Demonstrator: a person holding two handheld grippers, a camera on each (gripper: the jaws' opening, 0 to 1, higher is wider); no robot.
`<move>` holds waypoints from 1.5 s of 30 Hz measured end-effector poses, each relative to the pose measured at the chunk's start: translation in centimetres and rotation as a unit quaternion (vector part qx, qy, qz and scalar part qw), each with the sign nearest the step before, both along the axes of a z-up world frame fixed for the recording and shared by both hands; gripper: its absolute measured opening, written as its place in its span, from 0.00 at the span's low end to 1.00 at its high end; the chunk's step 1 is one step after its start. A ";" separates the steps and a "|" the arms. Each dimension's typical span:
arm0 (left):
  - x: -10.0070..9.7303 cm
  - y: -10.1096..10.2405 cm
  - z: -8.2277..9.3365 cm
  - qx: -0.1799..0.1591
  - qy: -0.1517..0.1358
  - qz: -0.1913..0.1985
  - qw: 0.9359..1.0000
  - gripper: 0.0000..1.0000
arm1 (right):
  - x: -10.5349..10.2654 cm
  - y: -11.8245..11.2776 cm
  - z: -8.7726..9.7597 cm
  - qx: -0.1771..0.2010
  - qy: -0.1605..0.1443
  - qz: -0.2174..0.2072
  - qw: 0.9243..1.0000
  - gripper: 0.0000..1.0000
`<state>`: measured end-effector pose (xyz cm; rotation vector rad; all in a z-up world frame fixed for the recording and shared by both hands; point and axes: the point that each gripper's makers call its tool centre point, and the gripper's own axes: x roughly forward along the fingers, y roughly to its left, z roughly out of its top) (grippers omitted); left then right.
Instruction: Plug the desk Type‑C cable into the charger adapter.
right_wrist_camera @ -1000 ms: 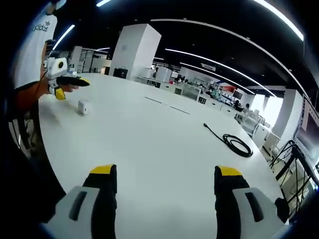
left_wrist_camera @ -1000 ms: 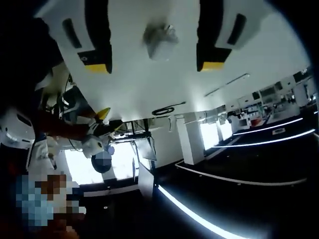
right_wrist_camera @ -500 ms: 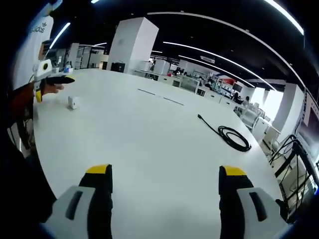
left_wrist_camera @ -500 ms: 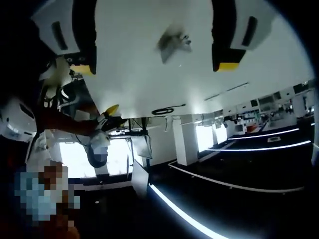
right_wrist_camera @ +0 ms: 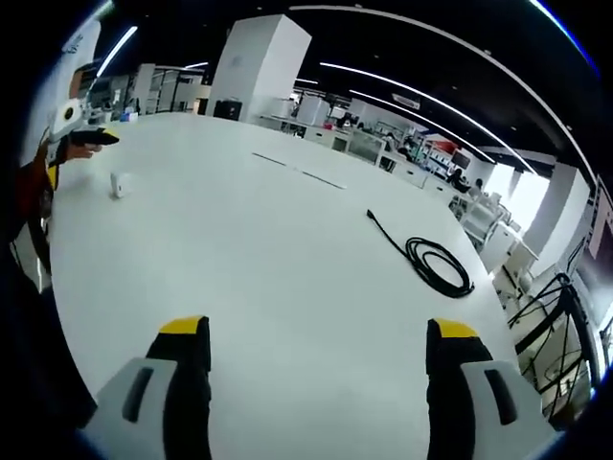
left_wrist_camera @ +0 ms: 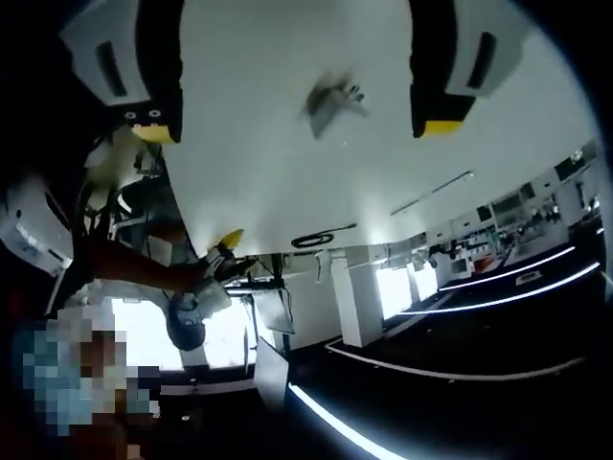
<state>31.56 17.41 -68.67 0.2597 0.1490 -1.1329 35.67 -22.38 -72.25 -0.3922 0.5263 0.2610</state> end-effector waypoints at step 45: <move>-0.5 -0.7 -0.7 0.028 0.014 0.029 0.999 0.98 | 9.0 -7.6 -1.5 -0.002 0.067 -0.024 0.997 0.90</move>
